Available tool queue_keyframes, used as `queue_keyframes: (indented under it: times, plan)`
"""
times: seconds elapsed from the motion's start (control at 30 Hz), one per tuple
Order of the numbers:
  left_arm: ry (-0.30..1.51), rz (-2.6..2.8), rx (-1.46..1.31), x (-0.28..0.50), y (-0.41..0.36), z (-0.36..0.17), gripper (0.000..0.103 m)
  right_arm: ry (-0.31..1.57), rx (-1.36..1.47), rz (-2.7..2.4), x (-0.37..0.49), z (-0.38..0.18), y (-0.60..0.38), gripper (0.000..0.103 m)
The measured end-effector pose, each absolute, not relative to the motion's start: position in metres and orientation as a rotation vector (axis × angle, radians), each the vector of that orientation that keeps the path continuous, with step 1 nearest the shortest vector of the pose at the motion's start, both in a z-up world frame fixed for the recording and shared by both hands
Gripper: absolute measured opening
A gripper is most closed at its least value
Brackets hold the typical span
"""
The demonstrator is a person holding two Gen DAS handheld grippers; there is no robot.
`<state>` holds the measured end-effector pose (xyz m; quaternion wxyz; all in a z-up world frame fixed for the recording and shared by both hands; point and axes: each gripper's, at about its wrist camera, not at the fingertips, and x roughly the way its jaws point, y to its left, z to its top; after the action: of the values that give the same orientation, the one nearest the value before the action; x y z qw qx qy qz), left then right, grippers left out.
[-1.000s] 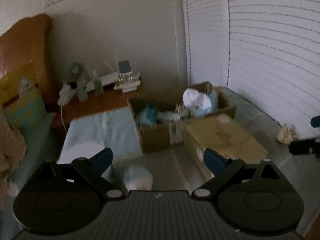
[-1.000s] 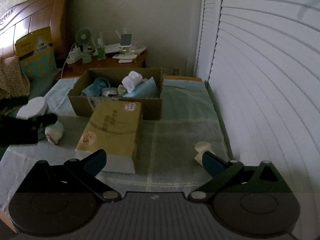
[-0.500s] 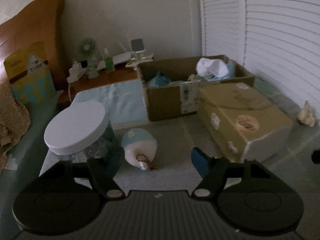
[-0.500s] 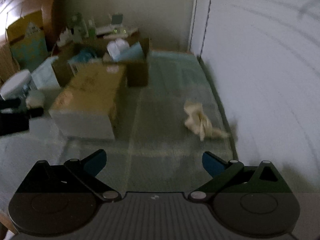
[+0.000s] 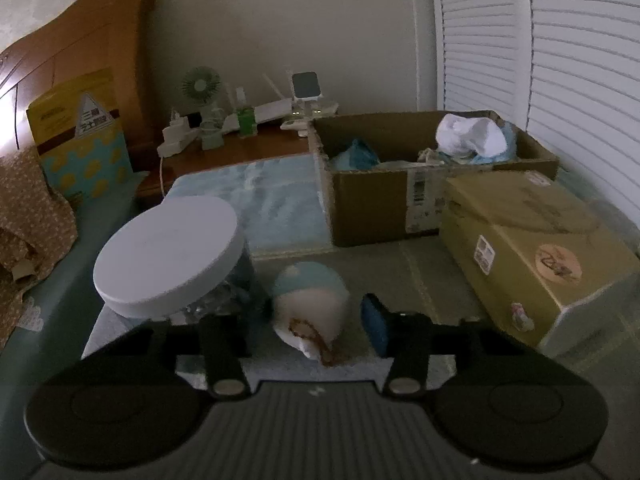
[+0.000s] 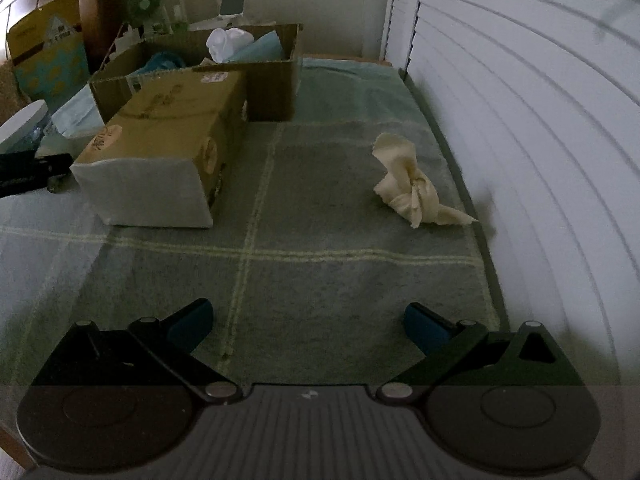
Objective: Organize soft objects
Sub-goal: 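Move the left gripper to the white-and-blue round plush while the right approaches the cream cloth, then grasp the cream cloth on the blanket with the right gripper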
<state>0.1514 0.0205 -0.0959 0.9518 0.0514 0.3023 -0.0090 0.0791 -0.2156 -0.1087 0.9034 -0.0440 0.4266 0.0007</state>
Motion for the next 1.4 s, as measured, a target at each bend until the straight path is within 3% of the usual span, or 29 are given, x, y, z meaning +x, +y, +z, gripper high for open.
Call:
queue_keyframes:
  times: [0.43,0.67,0.9,1.23,1.3,1.4]
  plan:
    - [0.678,-0.198,0.055,0.131,0.017,-0.088,0.041,0.865,-0.109,0.05,0.074,-0.109,-0.212,0.103]
    - [0.671,-0.228,0.063,0.122,0.013,-0.09,0.046,0.859,-0.11,0.047,0.074,-0.11,-0.211,0.103]
    - [0.669,-0.205,0.07,0.125,0.016,-0.095,0.076,0.86,-0.105,0.035,0.073,-0.109,-0.211,0.103]
    - [0.72,-0.194,0.04,0.127,0.02,-0.111,0.093,0.77,-0.08,-0.077,0.069,-0.098,-0.227,0.103]
    - [0.724,-0.196,0.041,0.128,0.019,-0.112,0.1,0.733,-0.08,-0.116,0.071,-0.094,-0.232,0.101]
    - [0.733,-0.186,0.039,0.128,0.018,-0.112,0.102,0.702,-0.097,-0.153,0.076,-0.09,-0.238,0.094]
